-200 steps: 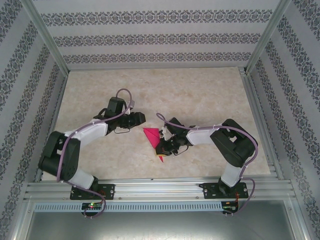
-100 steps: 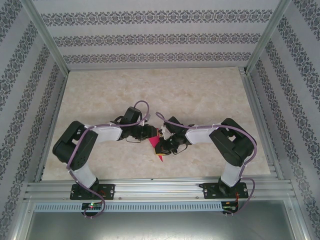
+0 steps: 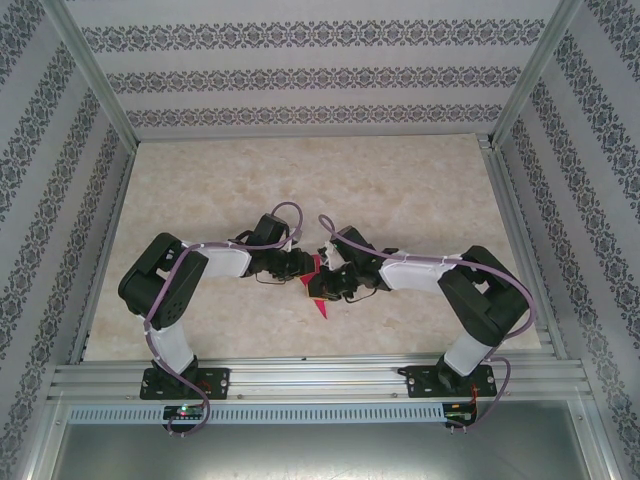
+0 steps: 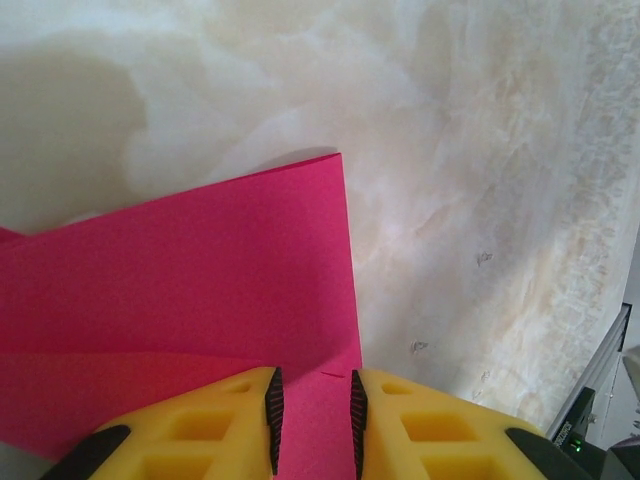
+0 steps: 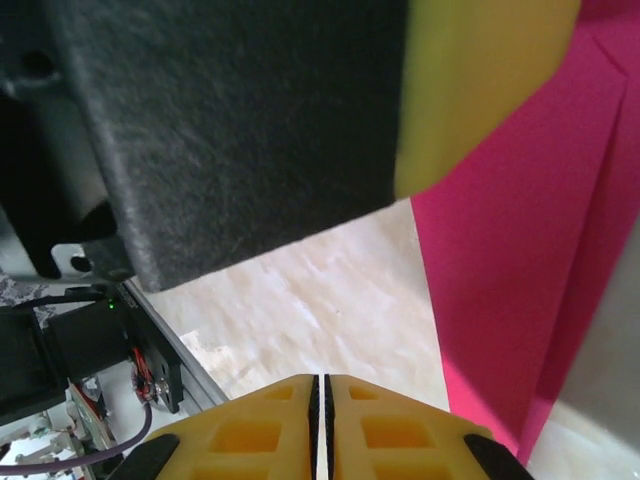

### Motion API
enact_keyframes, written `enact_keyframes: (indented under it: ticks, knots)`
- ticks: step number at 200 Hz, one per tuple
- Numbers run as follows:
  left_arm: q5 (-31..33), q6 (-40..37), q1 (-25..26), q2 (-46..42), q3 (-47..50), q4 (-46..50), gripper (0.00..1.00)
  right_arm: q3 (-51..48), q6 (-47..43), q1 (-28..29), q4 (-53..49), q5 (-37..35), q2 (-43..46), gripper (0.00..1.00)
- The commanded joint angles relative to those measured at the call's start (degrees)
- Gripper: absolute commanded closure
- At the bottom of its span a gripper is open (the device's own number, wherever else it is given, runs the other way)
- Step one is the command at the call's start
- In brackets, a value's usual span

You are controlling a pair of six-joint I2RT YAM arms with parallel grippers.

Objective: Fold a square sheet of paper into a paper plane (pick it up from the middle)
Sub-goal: Fold the wing for the fifth time at the center of the table.

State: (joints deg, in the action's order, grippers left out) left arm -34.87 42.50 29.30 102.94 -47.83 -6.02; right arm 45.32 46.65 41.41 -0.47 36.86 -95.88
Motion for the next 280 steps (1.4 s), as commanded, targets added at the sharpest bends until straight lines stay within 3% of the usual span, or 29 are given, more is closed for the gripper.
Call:
enact_keyframes:
  ticks: [1, 47, 151, 208, 237, 280]
  knots:
    - [3.9, -0.7, 0.6, 1.9, 0.4, 4.0, 0.71, -0.7, 1.5, 0.3, 2.5, -1.0, -2.9, 0.88]
    - [5.0, -0.4, 0.5, 1.8, 0.0, 5.6, 0.73, -6.5, 3.8, 1.0, 6.9, 0.6, -4.8, 0.87]
    - [5.5, 0.3, 0.4, 1.3, 1.0, 5.8, 0.75, -16.2, 3.9, 6.7, 2.3, -2.4, 5.3, 0.86]
    - [5.8, 0.0, 0.3, 0.9, 0.8, 6.2, 0.74, -17.2, 4.8, 5.1, 3.0, -2.4, 10.6, 0.86]
    - [4.7, -0.8, 0.4, 0.9, 0.3, 6.7, 0.74, -11.0, 2.6, 3.9, -1.3, -2.2, 12.4, 0.86]
    - [4.2, -1.0, 0.3, 0.9, 0.7, 6.2, 0.73, -6.9, 2.7, 3.2, 0.1, -2.4, 8.0, 0.86]
